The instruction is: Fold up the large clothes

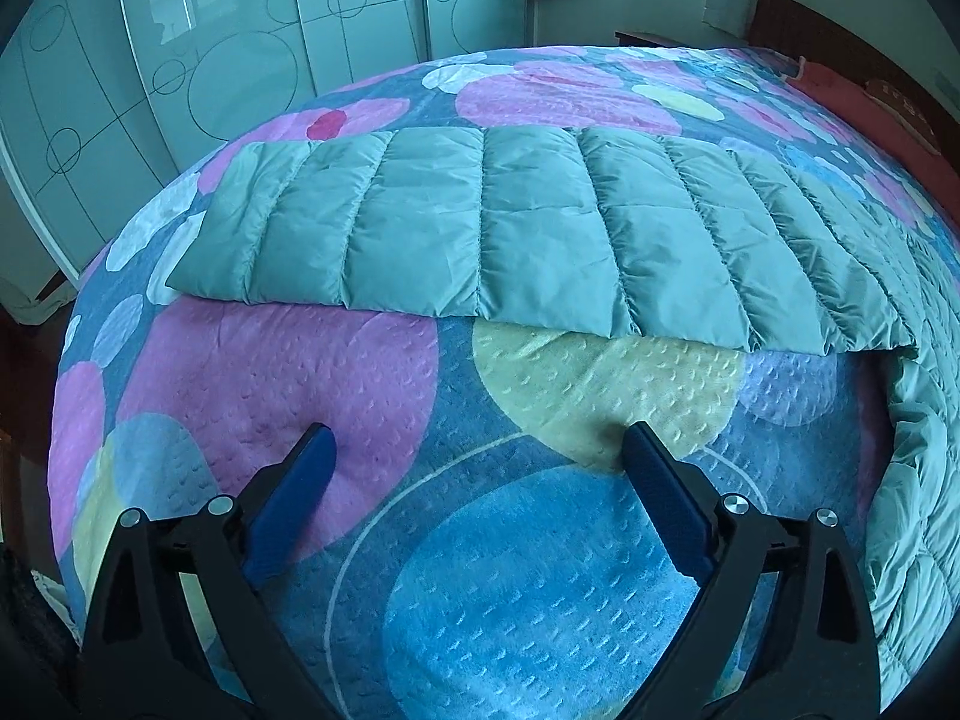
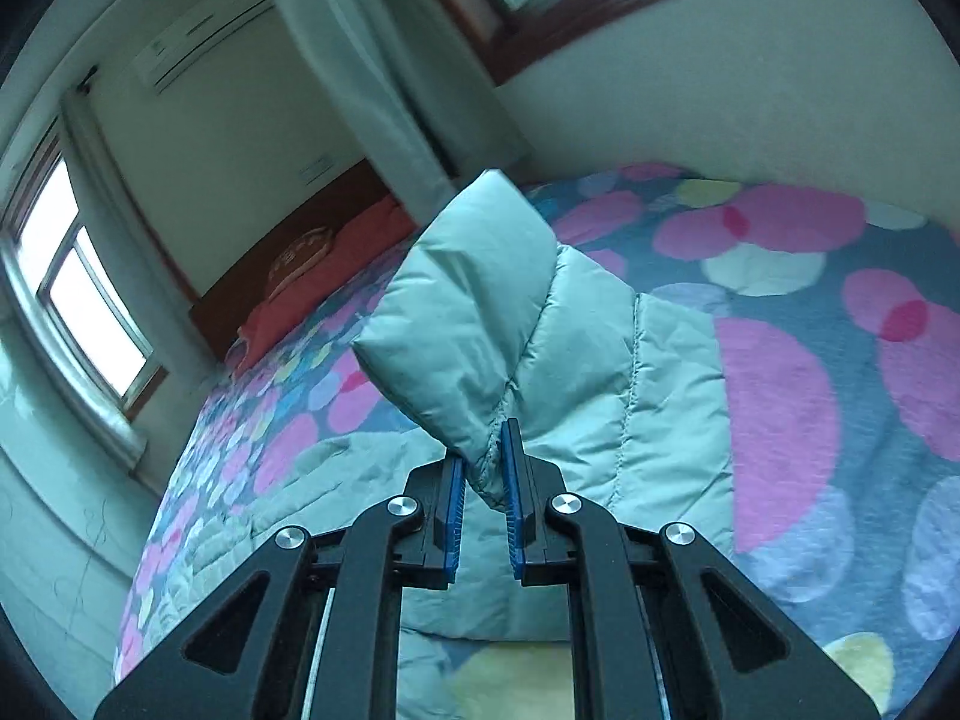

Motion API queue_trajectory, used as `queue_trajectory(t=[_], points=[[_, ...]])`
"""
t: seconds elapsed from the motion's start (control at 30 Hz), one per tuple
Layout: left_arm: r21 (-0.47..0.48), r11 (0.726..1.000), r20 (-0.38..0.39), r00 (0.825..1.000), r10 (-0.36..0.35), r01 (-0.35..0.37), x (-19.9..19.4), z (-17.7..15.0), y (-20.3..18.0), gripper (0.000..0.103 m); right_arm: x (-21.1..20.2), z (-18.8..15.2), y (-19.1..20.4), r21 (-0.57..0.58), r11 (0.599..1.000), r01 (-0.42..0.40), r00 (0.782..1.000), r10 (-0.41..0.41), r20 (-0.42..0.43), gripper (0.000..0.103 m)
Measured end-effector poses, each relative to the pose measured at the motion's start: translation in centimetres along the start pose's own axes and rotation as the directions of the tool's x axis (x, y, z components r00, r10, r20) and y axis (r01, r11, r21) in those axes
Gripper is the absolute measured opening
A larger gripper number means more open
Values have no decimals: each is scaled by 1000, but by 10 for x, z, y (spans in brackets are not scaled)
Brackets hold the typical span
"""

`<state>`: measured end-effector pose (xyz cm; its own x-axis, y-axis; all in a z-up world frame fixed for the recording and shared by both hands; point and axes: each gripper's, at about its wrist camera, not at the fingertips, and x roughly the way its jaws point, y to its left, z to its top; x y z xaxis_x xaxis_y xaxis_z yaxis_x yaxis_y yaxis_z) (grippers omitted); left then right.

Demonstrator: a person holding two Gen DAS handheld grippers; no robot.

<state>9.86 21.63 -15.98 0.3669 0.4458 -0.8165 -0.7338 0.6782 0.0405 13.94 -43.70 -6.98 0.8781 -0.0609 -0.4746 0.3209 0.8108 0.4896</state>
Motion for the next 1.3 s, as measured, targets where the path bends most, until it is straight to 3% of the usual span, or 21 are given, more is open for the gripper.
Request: queue_trajectory(t=[0.27, 0.43, 0.6, 0.8, 0.87, 0.93, 1.0, 1.1, 1.3], points=[[-3, 1000, 5, 1000, -1, 1, 1, 0, 0, 97, 57, -40, 129, -233, 953, -191, 975, 158, -154, 12], [-6, 1000, 5, 1000, -3, 3, 2, 0, 1, 98, 80, -81, 197, -317, 898, -306, 938, 227, -262, 12], [-6, 1000, 7, 1000, -3, 3, 2, 0, 1, 98, 95, -124, 250, -364, 854, -372, 903, 242, -355, 12], [-8, 1000, 7, 1000, -6, 6, 2, 0, 1, 99, 105, -147, 249, -402, 857, -322, 905, 155, -395, 16], [-8, 1000, 9, 1000, -8, 9, 3, 0, 1, 100, 107, -141, 234, -388, 875, -289, 912, 127, -391, 37], [-7, 1000, 9, 1000, -7, 7, 3, 0, 1, 100, 105, -133, 219, -383, 892, -242, 928, 96, -361, 47], [-8, 1000, 8, 1000, -8, 8, 3, 0, 1, 100, 107, -125, 206, -391, 897, -203, 936, 61, -347, 47], [-8, 1000, 8, 1000, -8, 8, 2, 0, 1, 100, 115, -120, 197, -385, 902, -198, 925, 43, -376, 47], [-8, 1000, 8, 1000, -8, 8, 3, 0, 1, 100, 133, -135, 211, -468, 857, -213, 909, -1, -416, 47]])
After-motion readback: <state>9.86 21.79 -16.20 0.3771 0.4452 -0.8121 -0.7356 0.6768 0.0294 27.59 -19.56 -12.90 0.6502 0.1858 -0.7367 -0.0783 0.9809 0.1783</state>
